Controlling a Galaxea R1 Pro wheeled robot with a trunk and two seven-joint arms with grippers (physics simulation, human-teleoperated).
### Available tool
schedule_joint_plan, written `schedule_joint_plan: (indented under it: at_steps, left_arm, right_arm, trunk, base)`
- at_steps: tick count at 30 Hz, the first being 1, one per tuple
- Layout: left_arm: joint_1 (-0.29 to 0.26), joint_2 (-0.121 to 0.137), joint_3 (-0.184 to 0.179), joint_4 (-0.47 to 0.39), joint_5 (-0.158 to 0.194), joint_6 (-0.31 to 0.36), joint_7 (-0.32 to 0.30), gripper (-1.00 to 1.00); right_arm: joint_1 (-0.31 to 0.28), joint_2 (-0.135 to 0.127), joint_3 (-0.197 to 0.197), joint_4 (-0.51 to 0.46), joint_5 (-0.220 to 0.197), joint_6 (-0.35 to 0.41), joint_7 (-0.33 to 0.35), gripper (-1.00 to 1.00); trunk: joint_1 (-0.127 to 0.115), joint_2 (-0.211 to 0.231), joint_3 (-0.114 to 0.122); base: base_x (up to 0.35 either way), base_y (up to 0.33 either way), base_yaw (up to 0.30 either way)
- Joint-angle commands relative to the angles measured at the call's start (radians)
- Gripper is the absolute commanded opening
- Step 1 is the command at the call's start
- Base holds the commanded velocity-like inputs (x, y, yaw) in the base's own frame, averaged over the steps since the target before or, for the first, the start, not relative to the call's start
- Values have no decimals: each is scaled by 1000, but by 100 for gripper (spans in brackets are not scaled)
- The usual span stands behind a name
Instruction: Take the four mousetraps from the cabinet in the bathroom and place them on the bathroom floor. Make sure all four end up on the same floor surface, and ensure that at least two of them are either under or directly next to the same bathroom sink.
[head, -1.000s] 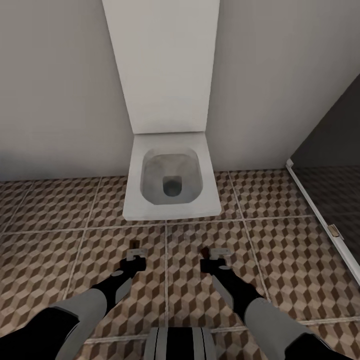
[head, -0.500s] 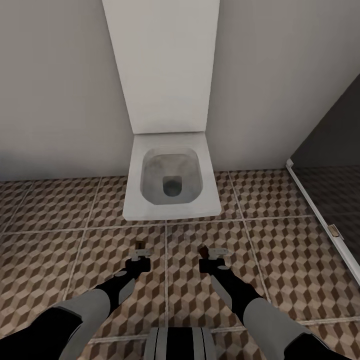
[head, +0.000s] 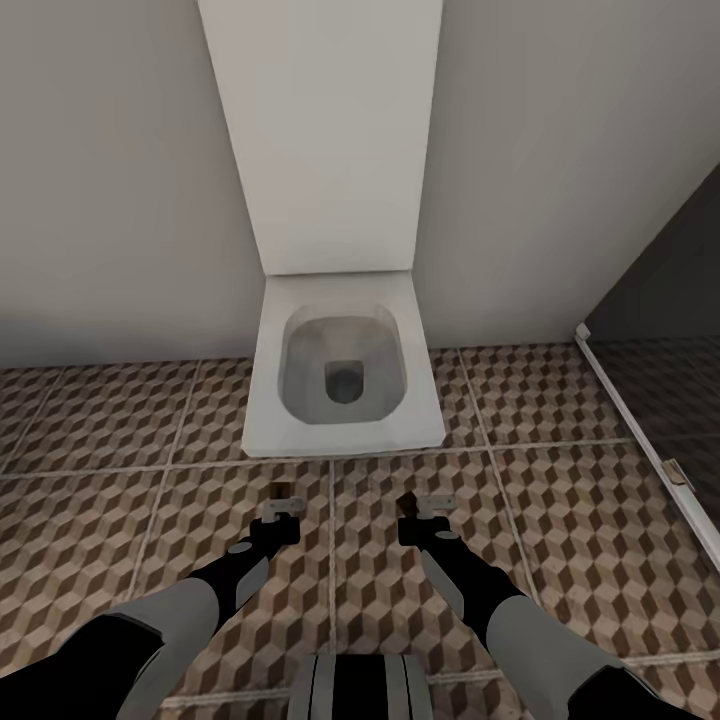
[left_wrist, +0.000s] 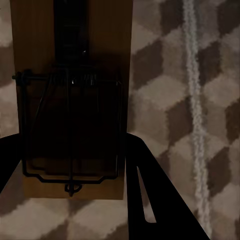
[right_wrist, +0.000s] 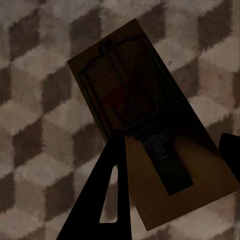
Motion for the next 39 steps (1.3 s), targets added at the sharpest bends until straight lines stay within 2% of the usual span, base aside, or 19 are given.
schedule_joint_plan:
  at_steps: [1, 22, 39]
  left_arm:
    - [-1, 0, -7, 2, 7, -4, 0, -100]
    - [-1, 2, -7, 5, 7, -4, 0, -100]
    - [-1, 8, -7, 12, 7, -6, 0, -100]
  right_arm:
    - [0, -1, 9, -2, -7, 5, -10, -100]
    - [0, -1, 9, -2, -7, 5, -8, -100]
    - [0, 4, 9, 10, -3, 11, -16, -100]
  trunk:
    - [0, 0, -1]
    - [0, 0, -1]
    - [0, 0, -1]
  base:
    - [19, 0, 0]
    - [73, -35, 0]
    - [8, 0, 0]
